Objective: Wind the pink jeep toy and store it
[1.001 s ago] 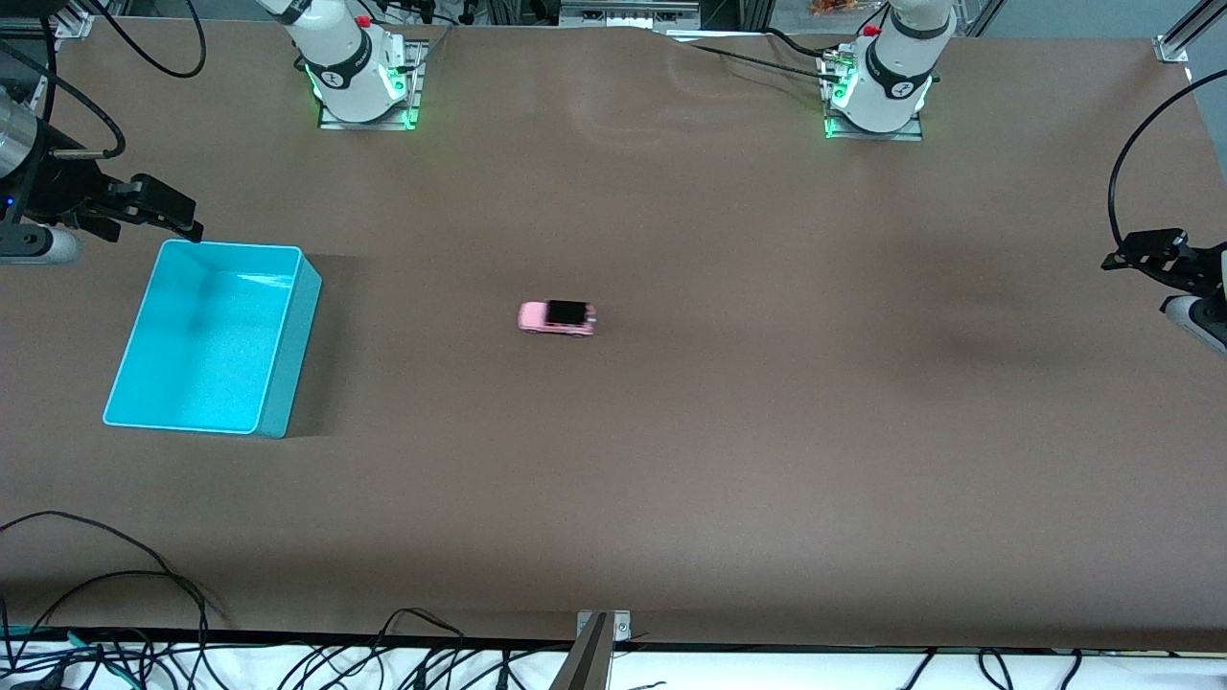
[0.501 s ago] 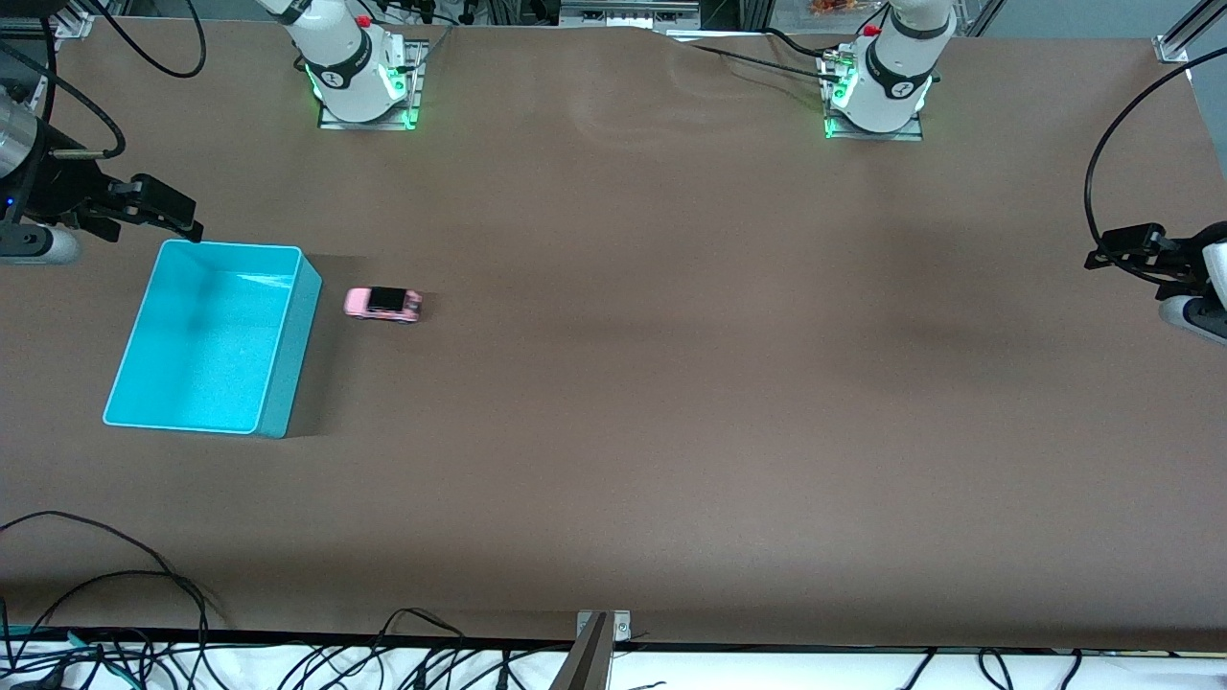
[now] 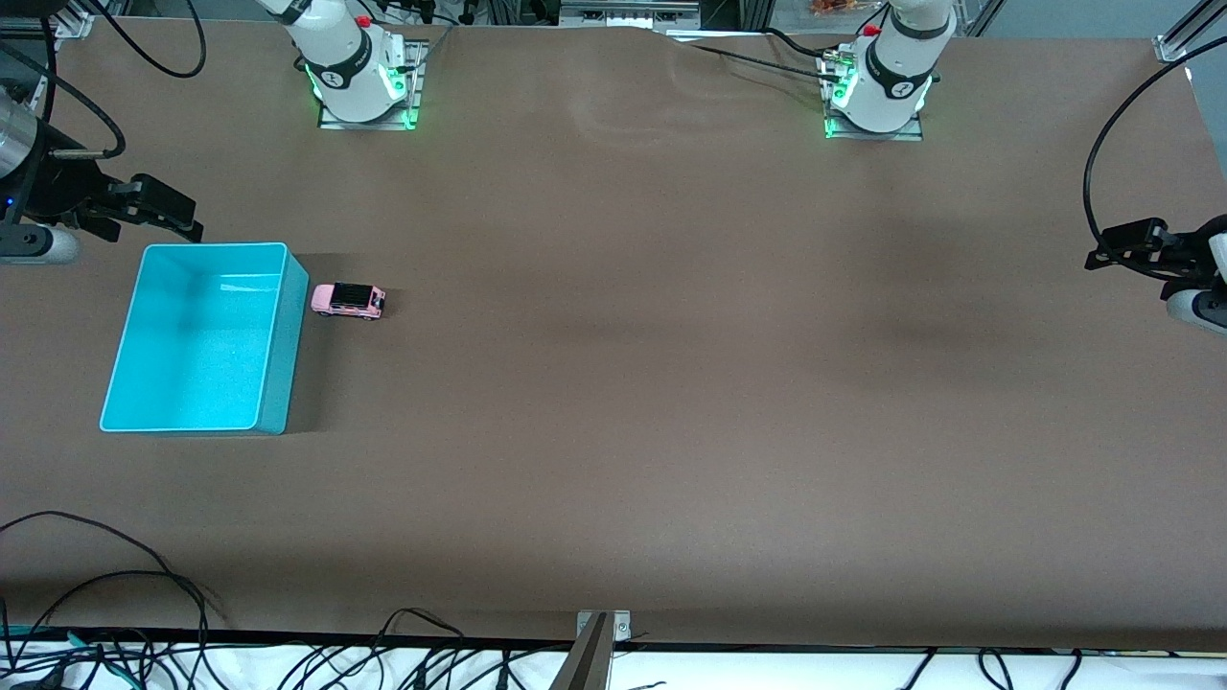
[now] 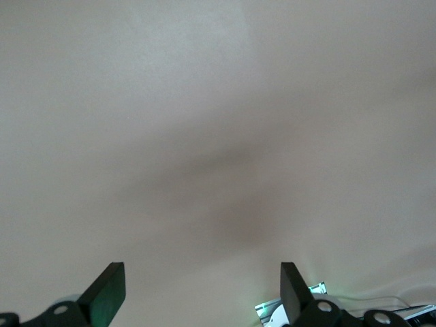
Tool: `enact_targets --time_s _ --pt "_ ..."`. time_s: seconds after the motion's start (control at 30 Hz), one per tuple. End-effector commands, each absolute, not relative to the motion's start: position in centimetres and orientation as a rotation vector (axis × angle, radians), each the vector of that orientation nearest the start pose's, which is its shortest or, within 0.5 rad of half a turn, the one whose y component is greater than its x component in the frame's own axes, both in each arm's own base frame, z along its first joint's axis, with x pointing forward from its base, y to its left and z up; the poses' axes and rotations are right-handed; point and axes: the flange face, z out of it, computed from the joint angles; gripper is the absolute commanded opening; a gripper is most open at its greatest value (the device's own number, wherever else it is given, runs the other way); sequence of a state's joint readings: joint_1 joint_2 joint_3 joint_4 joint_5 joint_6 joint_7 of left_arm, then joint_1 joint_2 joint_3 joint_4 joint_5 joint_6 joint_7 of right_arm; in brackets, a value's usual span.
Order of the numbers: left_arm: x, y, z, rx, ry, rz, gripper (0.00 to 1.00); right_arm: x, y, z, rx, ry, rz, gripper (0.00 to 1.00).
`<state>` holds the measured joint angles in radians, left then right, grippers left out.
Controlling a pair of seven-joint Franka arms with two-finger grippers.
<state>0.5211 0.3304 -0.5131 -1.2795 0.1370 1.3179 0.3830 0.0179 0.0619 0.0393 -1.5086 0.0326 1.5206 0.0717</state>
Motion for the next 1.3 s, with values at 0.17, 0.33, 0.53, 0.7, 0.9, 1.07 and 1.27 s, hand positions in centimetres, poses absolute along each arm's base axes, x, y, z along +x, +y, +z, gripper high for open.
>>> enact_targets --time_s 0.17,0.33,0.53,0.7,0.9,1.07,1.27 --pt "61.1 5.2 58.3 -3.136 0.44 0.345 1.0 56.8 3.6 62.1 -3.113 0.003 0.067 1.0" --pt "60.4 1.9 60.2 -3.085 0.457 0.3 1.0 56.8 3.6 62.0 -3.113 0.003 0.07 1.0" --pt "59.7 0.4 61.2 -3.07 0.342 0.191 1.0 56.8 3.6 62.0 -3.113 0.003 0.07 1.0" --pt "58.1 1.4 60.9 -3.159 0.276 0.061 1.0 56.8 3.8 62.1 -3.113 -0.004 0.067 1.0" --pt "55.2 0.5 60.9 -3.158 0.271 0.015 1.0 56.8 3.8 62.1 -3.113 -0.004 0.067 1.0" --pt "54.4 0.4 60.9 -3.156 0.256 0.026 1.0 56.6 4.9 62.2 -3.126 -0.01 0.064 1.0" --pt "54.3 0.4 60.7 -3.144 0.208 0.088 1.0 57.1 4.8 61.6 -3.132 0.004 0.069 1.0"
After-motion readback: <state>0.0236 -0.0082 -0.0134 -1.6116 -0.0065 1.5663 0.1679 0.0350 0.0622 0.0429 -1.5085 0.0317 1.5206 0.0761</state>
